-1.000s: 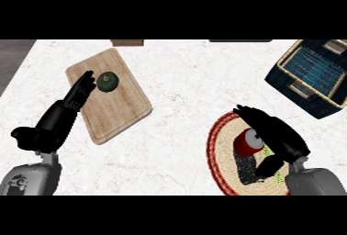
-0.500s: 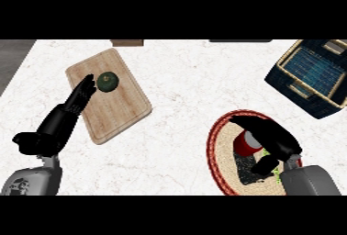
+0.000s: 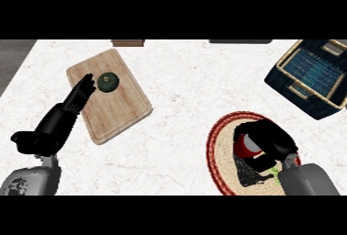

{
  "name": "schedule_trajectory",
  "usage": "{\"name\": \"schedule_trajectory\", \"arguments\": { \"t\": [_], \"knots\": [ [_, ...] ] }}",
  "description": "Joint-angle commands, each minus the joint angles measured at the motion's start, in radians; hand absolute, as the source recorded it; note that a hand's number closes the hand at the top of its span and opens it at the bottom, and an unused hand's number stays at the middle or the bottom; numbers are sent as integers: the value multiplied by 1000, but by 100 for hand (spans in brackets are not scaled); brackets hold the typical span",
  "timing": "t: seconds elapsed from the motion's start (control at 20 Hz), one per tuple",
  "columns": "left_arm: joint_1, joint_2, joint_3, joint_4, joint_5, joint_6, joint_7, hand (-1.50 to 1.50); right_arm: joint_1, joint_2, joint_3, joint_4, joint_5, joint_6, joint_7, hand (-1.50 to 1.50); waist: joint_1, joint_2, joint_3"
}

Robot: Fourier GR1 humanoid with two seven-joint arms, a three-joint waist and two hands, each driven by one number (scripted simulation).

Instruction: Pick the can from the placemat and place it in the basket

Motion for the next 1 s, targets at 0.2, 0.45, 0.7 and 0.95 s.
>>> {"name": "schedule_trajectory", "arguments": {
  "t": [0.2, 0.45, 0.7, 0.95],
  "knots": [
    [-17, -23, -9, 32, -10, 9, -19, 0, -91, 147, -22, 75, 110, -77, 246, 150, 2, 11, 5],
    [-23, 11, 13, -4, 6, -10, -8, 0, -232, 268, -231, 129, 127, -123, 703, 150, 30, 16, 4],
    [-24, -11, -25, 9, -19, -7, -4, 0, -470, 273, -215, 260, 56, -263, 936, 150, 43, 16, 6],
    [-24, -16, -35, -1, -16, -14, -1, 0, -595, 274, -230, 301, -97, -501, 957, 150, 50, 16, 7]
  ]
}}
